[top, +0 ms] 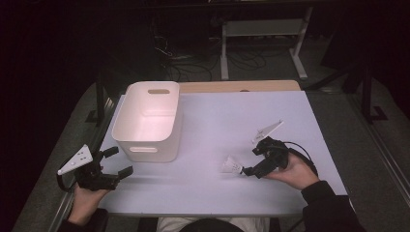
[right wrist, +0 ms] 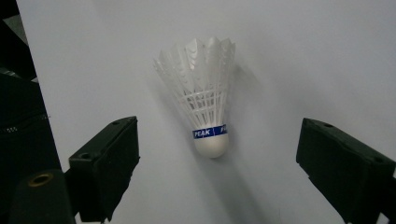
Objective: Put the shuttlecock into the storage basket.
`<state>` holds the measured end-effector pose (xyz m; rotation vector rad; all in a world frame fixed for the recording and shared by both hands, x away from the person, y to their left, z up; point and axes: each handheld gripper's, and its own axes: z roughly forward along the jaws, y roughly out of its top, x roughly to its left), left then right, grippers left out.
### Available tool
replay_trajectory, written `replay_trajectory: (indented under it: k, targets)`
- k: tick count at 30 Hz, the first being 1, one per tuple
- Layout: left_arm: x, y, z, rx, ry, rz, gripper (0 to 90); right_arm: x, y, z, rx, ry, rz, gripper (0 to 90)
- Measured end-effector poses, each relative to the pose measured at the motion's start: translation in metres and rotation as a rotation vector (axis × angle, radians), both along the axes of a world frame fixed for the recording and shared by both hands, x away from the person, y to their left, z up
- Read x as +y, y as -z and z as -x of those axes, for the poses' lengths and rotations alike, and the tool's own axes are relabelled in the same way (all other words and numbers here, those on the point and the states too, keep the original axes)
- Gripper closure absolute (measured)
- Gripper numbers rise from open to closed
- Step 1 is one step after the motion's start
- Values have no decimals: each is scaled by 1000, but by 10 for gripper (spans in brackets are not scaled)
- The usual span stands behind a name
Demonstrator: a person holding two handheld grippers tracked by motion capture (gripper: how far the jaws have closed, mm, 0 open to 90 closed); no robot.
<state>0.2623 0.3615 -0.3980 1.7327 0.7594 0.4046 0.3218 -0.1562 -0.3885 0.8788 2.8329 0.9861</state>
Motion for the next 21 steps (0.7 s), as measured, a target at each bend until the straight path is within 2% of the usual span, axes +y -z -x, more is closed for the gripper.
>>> replay_trajectory:
  k: [3,13,21]
  targets:
    - [0,0,0,-1,0,1,4,2,3,-1,-3,-19,20,13]
    - [0,0,0,-1,1,1,4,6,17,-7,30,-35,26,6]
    - [0,0,0,-1,1,2,4,9,22,-10,32,-59,37,35]
